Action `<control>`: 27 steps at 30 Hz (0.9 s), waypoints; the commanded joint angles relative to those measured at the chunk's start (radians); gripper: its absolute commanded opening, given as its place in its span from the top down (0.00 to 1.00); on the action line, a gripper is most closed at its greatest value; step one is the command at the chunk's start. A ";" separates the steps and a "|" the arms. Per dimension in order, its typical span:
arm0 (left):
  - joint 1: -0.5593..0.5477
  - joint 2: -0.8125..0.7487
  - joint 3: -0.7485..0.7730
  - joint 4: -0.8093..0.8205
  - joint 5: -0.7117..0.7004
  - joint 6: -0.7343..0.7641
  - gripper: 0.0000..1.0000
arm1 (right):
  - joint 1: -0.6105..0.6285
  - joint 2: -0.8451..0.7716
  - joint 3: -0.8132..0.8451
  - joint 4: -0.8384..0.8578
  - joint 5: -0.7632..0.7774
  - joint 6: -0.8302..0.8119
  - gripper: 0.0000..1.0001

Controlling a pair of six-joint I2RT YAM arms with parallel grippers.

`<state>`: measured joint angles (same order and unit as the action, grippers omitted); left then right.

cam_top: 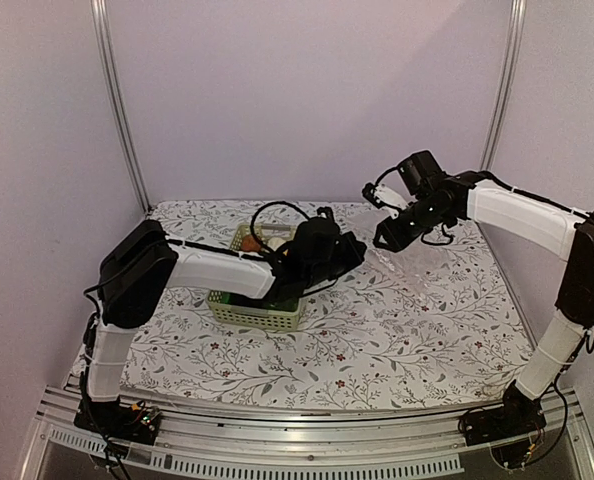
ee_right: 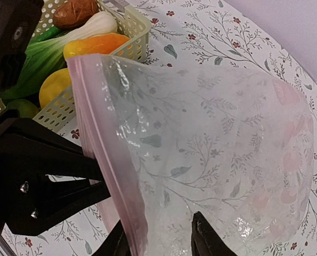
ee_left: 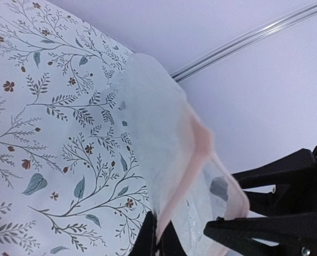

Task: Place the food in the zip-top bag and seal the zipper
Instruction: Pass from the right arm to the left

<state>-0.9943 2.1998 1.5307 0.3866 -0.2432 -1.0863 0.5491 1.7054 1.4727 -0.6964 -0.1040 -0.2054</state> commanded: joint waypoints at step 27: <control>0.009 -0.052 -0.076 0.137 0.026 -0.050 1.00 | 0.067 -0.088 -0.191 0.073 0.219 -0.086 0.66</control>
<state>-0.9936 2.1994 1.4528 0.4988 -0.2058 -1.1305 0.6132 1.6238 1.2961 -0.6342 0.0692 -0.2893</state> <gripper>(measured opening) 0.005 0.335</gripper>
